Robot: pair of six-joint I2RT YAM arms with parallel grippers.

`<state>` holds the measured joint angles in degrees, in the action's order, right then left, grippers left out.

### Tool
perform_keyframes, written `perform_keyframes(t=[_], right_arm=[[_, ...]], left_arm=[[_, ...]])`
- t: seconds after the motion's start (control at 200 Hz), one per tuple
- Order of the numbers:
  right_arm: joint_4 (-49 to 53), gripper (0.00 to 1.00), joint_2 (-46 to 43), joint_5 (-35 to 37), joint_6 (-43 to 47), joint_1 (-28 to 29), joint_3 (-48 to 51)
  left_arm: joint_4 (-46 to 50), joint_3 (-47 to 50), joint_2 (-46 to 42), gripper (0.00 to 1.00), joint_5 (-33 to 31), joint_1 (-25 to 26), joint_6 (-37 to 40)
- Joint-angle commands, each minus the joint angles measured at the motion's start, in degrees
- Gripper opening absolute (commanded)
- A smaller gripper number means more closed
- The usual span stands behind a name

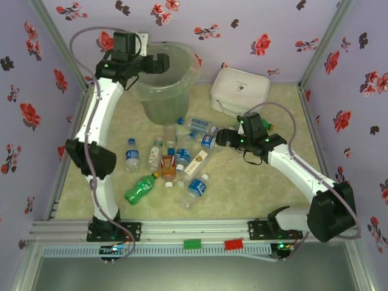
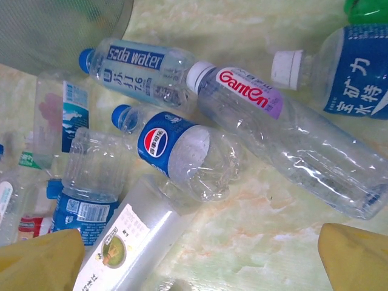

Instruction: Put the plastic bottles in the bin

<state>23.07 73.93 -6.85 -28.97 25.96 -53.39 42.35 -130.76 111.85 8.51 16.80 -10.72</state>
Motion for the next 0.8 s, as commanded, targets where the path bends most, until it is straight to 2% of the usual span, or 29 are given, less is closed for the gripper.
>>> perform_keyframes(t=[0.0, 0.23, 0.37, 0.58, 0.795], right_arm=[[1.09, 1.0, 3.29, 0.44, 5.13, 0.5, -2.75], [11.72, 1.0, 14.17, 2.91, 15.22, 0.93, -12.67], [15.36, 0.98, 20.82, 2.3, 19.75, 1.63, -18.76], [20.25, 0.95, 29.59, 2.02, 25.98, 5.86, -28.16], [26.74, 0.87, 37.57, 5.43, 32.51, 7.4, -37.15]], left_arm=[[-6.29, 9.3, -9.25, 1.0, -0.34, 1.11, 1.12], [-25.47, 42.66, -28.92, 1.0, -2.13, 1.24, -6.33], [-31.5, 59.34, -38.79, 1.0, -3.83, 1.24, -10.1], [-30.87, 75.65, -48.49, 1.0, -5.38, 1.11, -10.68], [-34.5, 86.94, -52.75, 1.0, -5.22, 1.01, -17.37]])
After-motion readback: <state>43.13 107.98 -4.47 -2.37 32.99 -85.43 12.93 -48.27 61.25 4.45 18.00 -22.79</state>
